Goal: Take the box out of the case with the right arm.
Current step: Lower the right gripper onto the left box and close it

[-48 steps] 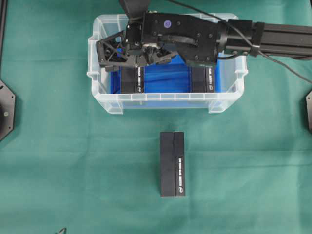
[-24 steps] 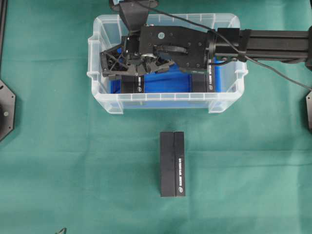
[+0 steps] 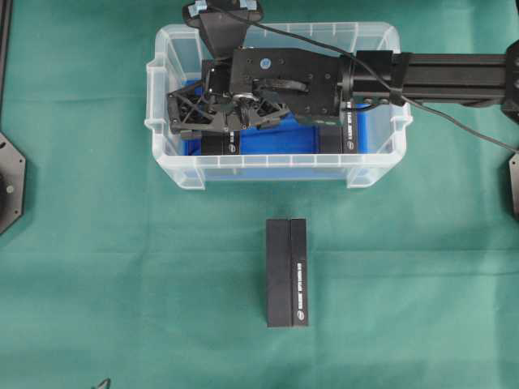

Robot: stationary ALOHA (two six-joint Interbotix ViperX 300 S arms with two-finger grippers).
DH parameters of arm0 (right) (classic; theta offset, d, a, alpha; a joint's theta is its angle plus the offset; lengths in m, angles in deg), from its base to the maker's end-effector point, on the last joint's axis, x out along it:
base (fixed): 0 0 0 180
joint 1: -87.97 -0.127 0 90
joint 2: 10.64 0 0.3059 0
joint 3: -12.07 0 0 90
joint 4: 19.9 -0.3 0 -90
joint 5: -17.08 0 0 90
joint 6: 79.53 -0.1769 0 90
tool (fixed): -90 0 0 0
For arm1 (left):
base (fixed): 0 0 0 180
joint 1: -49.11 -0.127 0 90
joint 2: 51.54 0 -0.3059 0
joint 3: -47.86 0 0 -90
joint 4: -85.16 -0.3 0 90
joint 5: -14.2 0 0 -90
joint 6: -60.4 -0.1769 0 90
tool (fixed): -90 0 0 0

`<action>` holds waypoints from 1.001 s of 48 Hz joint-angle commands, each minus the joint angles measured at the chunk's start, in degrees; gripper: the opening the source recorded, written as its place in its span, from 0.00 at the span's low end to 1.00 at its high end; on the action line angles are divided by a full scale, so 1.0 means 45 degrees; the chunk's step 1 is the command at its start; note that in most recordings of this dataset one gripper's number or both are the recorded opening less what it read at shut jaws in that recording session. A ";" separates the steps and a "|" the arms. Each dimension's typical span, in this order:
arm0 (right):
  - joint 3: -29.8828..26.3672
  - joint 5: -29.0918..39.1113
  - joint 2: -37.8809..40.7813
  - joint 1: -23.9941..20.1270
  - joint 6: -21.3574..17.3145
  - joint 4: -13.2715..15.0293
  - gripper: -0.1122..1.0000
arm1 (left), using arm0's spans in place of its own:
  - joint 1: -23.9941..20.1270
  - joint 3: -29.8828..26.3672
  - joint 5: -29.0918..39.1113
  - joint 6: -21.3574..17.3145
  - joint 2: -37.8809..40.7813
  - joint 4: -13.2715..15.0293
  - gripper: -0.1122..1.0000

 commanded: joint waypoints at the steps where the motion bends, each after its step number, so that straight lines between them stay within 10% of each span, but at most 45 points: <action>1: -0.0117 -0.0117 -0.0215 0.0020 0.0020 -0.0098 0.95 | 0.0039 -0.0137 -0.0039 0.0000 0.0078 -0.0039 0.10; 48: -0.0176 -0.0078 -0.0137 0.0020 -0.0430 -0.0508 0.73 | 0.0039 -0.0156 -0.0059 0.0000 0.0039 -0.0039 0.10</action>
